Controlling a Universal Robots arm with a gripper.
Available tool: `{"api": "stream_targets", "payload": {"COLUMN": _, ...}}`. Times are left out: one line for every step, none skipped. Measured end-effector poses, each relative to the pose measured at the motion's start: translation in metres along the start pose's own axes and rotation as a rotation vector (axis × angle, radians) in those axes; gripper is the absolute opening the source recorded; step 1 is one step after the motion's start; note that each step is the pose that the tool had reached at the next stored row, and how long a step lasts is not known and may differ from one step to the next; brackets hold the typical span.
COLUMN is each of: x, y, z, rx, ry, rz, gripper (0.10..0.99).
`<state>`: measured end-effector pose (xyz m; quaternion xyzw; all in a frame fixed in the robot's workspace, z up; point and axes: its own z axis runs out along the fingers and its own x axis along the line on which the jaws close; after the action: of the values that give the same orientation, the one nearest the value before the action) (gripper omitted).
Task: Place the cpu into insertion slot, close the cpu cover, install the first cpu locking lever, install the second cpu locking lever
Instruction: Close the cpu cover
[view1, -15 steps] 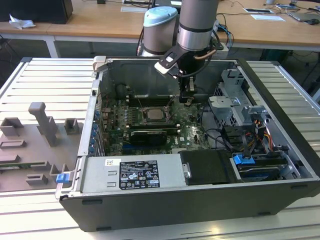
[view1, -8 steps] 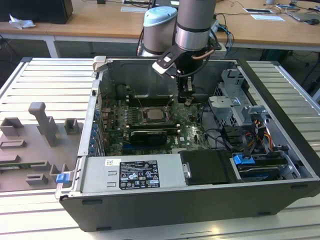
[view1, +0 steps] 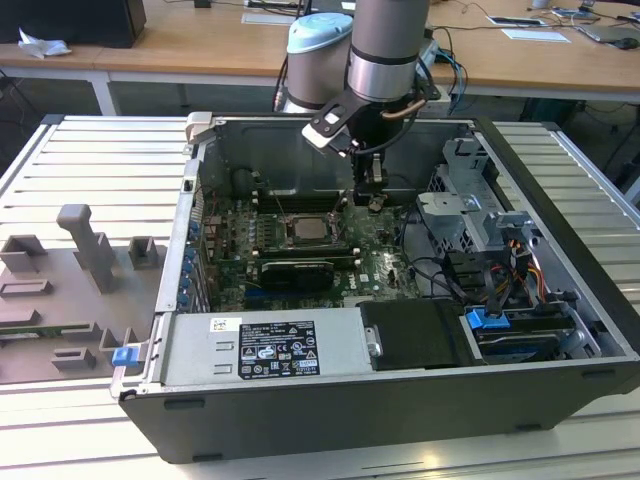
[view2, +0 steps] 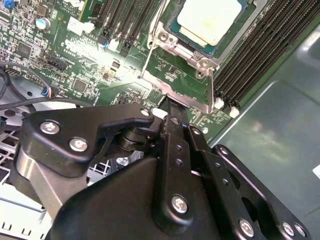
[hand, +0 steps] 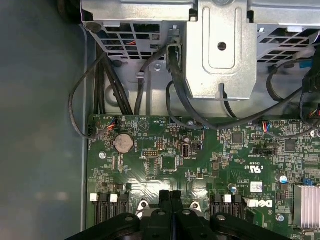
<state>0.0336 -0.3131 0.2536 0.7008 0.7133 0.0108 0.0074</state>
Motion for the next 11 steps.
{"api": "stream_targets", "payload": {"x": 0.0000, "y": -0.0003, "z": 0.0000, "rx": 0.000, "ry": 0.0000, "rz": 0.000, "gripper": 0.106}}
{"api": "stream_targets", "payload": {"x": 0.0000, "y": -0.0009, "z": 0.0000, "rx": 0.000, "ry": 0.0000, "rz": 0.000, "gripper": 0.106}}
{"api": "stream_targets", "payload": {"x": 0.0000, "y": -0.0013, "z": 0.0000, "rx": 0.000, "ry": 0.0000, "rz": 0.000, "gripper": 0.106}}
{"api": "stream_targets", "payload": {"x": 0.0000, "y": -0.0017, "z": -0.0001, "rx": 0.000, "ry": 0.0000, "rz": 0.000, "gripper": 0.106}}
{"api": "stream_targets", "payload": {"x": 0.0000, "y": -0.0021, "z": -0.0001, "rx": 0.000, "ry": -0.0001, "rz": 0.000, "gripper": 0.106}}
{"api": "stream_targets", "payload": {"x": 0.0000, "y": -0.0025, "z": -0.0001, "rx": 0.000, "ry": 0.0000, "rz": 0.000, "gripper": 0.106}}
{"api": "stream_targets", "payload": {"x": 0.0001, "y": -0.0028, "z": -0.0001, "rx": 0.000, "ry": 0.0000, "rz": 0.000, "gripper": 0.106}}
{"api": "stream_targets", "payload": {"x": 0.0001, "y": -0.0033, "z": -0.0001, "rx": 0.000, "ry": 0.0000, "rz": 0.000, "gripper": 0.106}}
{"api": "stream_targets", "payload": {"x": 0.0001, "y": -0.0040, "z": -0.0001, "rx": 0.000, "ry": 0.0000, "rz": 0.000, "gripper": 0.106}}
{"api": "stream_targets", "payload": {"x": 0.0001, "y": -0.0044, "z": -0.0001, "rx": 0.000, "ry": 0.0000, "rz": 0.000, "gripper": 0.106}}
{"api": "stream_targets", "payload": {"x": 0.0001, "y": -0.0049, "z": -0.0001, "rx": 0.000, "ry": 0.0000, "rz": 0.000, "gripper": 0.106}}
